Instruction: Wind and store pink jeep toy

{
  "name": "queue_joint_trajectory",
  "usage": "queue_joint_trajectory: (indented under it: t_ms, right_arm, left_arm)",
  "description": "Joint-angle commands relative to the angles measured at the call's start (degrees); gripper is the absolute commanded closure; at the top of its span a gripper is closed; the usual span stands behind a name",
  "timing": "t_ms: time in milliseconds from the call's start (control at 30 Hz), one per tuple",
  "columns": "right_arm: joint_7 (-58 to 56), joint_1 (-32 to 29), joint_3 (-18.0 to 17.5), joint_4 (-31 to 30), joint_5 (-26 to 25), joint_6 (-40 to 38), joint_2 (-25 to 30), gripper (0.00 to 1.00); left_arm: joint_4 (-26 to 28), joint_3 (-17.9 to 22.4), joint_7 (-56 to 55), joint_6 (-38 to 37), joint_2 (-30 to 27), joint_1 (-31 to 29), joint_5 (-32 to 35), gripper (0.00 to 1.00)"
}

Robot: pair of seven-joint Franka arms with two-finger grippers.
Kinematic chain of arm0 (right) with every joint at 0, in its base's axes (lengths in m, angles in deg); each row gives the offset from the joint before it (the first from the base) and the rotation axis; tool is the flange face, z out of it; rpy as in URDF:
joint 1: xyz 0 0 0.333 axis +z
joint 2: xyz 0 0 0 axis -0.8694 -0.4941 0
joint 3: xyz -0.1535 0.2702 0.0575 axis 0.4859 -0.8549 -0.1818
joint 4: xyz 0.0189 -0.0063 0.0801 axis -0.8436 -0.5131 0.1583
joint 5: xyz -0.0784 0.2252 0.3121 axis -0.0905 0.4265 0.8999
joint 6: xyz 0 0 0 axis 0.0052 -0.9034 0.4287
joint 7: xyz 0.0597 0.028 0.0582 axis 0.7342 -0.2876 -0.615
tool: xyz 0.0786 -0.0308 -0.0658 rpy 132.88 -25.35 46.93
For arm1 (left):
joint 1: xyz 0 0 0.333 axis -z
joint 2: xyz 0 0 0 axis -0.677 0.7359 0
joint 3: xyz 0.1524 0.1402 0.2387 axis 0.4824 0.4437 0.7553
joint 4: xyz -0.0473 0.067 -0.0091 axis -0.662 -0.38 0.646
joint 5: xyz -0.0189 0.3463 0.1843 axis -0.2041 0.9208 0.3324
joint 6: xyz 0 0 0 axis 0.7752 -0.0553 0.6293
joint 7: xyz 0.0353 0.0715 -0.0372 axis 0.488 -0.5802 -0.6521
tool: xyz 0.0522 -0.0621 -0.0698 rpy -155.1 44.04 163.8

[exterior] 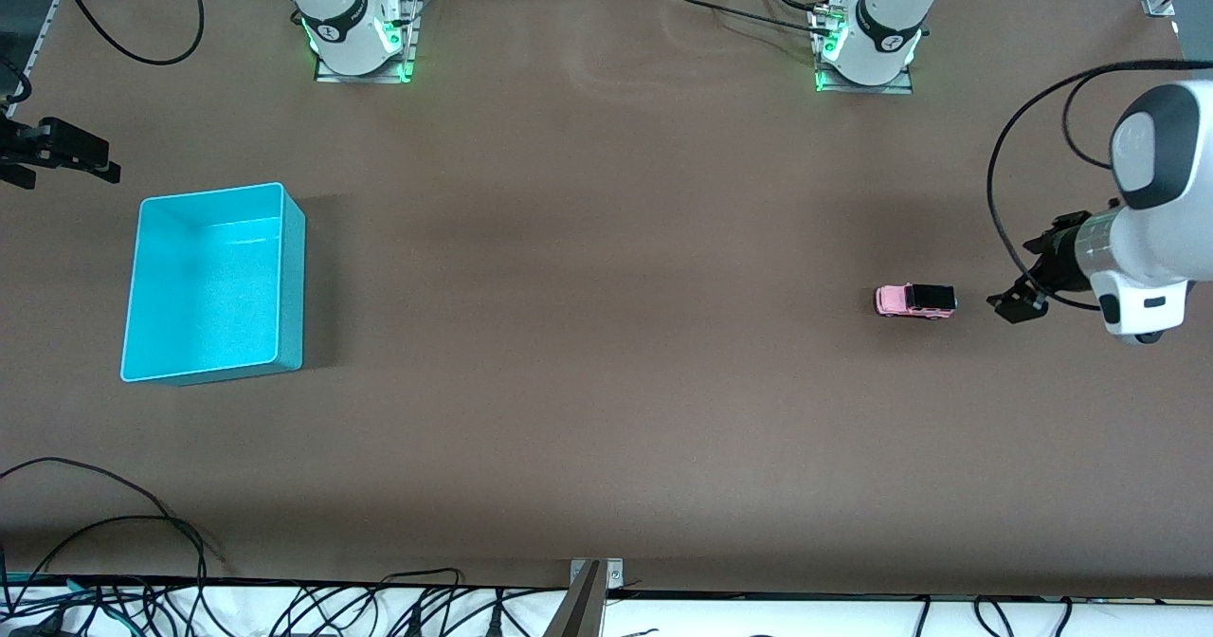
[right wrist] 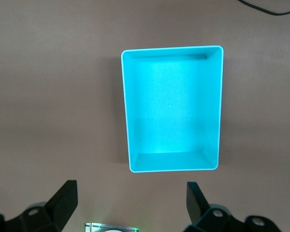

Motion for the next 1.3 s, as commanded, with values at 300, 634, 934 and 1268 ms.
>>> queue_joint_trajectory:
  t_ms: [300, 634, 934, 1268]
  right_arm:
    - [-0.8, 0.1, 0.2, 1.5, -0.5, -1.3, -0.2, 0.0]
    - [-0.8, 0.1, 0.2, 1.5, -0.5, -1.3, -0.2, 0.0]
    - [-0.9, 0.1, 0.2, 1.5, -0.5, -1.4, -0.2, 0.0]
    - [-0.8, 0.1, 0.1, 1.4, -0.5, -1.4, -0.2, 0.0]
  left_arm:
    - [18.3, -0.1, -26.3, 21.1, -0.7, 0.0, 0.6, 0.0]
    - [27.1, -0.2, -31.7, 35.2, 0.1, 0.1, 0.6, 0.0]
    - [27.7, -0.2, -31.0, 38.5, 2.9, 0.5, 0.7, 0.04]
    - [27.8, -0.3, -30.1, 41.3, 5.2, 0.4, 2.7, 0.05]
